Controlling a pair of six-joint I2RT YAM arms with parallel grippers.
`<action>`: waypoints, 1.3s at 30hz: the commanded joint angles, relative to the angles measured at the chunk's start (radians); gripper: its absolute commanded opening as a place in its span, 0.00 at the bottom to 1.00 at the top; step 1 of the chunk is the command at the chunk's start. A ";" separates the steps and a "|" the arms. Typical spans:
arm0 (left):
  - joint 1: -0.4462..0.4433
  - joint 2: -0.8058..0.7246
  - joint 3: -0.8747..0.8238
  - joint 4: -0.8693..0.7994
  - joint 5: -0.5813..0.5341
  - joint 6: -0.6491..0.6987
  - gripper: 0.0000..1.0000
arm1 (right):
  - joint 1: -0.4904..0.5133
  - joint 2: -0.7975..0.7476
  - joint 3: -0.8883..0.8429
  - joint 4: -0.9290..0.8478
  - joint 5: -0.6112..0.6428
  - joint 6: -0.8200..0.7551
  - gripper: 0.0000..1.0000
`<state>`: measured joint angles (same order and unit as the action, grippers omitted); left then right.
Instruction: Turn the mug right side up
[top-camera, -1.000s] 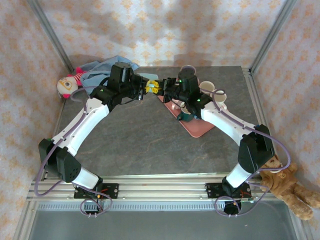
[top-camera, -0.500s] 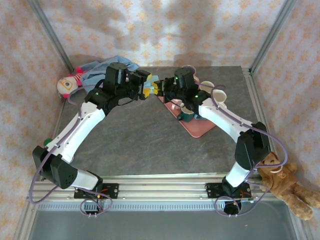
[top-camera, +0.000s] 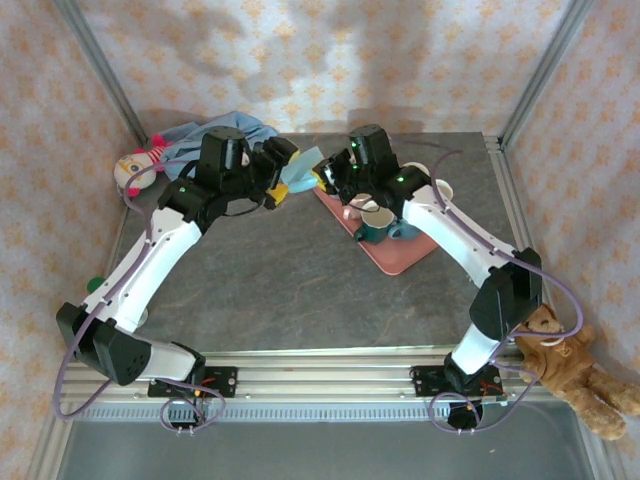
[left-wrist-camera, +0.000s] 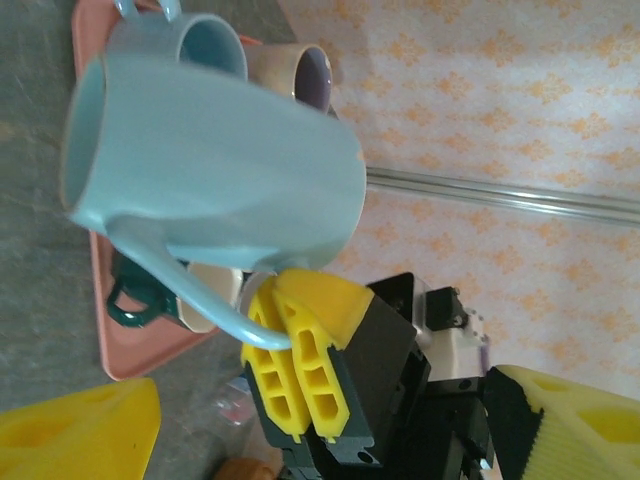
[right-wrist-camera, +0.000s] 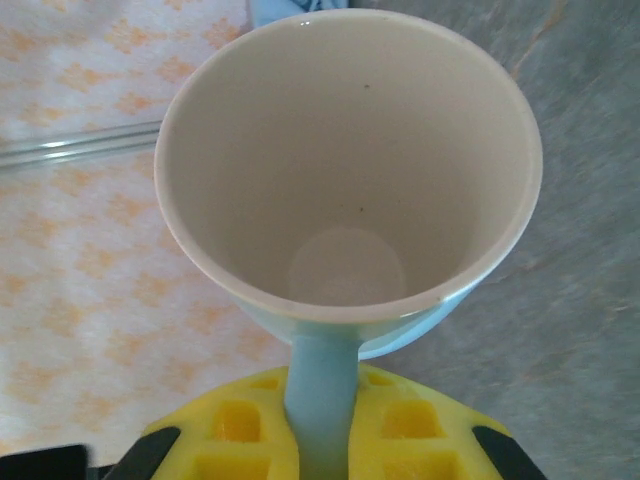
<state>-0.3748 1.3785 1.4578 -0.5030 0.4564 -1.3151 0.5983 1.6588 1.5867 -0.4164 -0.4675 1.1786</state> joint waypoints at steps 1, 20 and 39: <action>0.020 -0.021 0.024 -0.058 -0.016 0.173 0.86 | -0.008 -0.083 0.073 -0.082 0.067 -0.197 0.00; 0.026 -0.077 -0.009 -0.140 -0.122 0.556 0.97 | -0.013 -0.422 -0.112 -0.361 0.312 -0.807 0.00; 0.026 -0.149 -0.090 -0.108 -0.175 0.775 0.97 | -0.097 -0.755 -0.441 -0.293 0.354 -1.454 0.00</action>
<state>-0.3573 1.2594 1.3808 -0.6201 0.3229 -0.5922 0.5297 0.9623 1.1809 -0.8070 -0.1257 -0.1337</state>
